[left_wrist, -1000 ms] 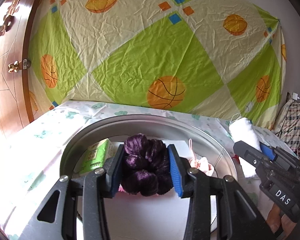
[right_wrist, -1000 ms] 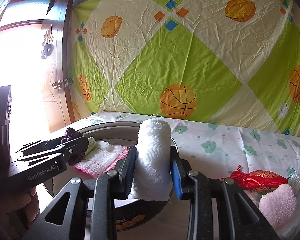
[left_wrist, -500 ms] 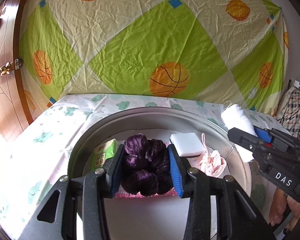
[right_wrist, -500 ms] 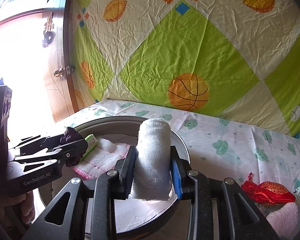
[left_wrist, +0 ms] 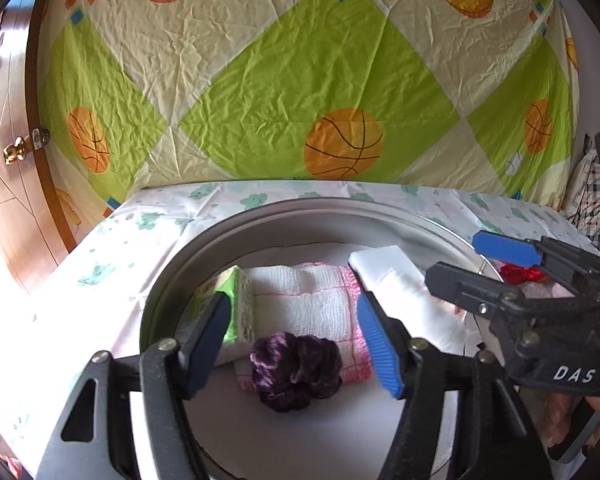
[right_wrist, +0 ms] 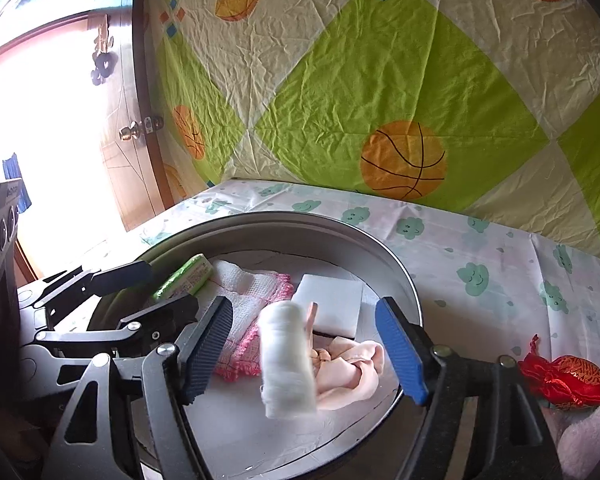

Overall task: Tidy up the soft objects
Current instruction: 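Lower the scrunchie and towel into the tin and open both tools, then move both tools back toward the pink fluffy ball and plastic bag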

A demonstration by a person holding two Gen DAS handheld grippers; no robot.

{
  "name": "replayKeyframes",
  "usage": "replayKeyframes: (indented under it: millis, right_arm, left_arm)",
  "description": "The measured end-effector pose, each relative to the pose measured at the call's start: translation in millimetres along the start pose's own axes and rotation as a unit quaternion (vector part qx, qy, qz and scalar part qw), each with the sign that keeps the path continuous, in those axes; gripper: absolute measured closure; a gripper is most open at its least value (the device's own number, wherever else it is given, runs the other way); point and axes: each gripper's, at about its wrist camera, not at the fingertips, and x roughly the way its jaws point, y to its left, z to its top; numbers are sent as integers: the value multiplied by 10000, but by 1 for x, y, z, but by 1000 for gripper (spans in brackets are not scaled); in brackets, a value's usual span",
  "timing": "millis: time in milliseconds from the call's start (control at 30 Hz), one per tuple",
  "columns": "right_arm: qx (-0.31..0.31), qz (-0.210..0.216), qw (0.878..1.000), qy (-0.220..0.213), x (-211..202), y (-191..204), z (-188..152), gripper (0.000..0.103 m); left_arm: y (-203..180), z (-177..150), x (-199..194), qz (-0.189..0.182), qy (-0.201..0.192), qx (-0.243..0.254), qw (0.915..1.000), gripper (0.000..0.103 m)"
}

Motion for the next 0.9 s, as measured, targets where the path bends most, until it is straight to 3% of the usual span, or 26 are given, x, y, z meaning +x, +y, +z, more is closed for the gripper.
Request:
replayKeyframes:
  millis: [100, 167, 233, 467, 567, 667, 900]
  right_arm:
    - [-89, -116, 9998, -114, -14, -2, -3, 27]
    - [-109, -232, 9995, -183, -24, -9, -6, 27]
    - [-88, -344, 9990, -269, -38, -19, -12, 27]
    - [161, -1208, 9912, -514, -95, -84, -37, 27]
    - [242, -1812, 9815, -562, -118, -114, -48, 27]
    - [306, -2161, 9739, -616, -138, -137, -58, 27]
    - [847, -2216, 9713, -185, -141, -180, -75, 27]
  left_arm:
    - [1, -1, -7, 35, -95, -65, 9999, 22]
    - [-2, 0, -13, 28, -181, -92, 9998, 10]
    - [-8, 1, -21, 19, -341, -125, 9993, 5]
    - [-61, 4, -40, -470, -674, 82, 9966, 2]
    - [-95, 3, -39, -712, -668, 305, 9948, 1]
    - [-130, 1, -32, -893, -578, 566, 9927, 1]
    - [-188, -2, -7, -1144, -226, 703, 9907, 1]
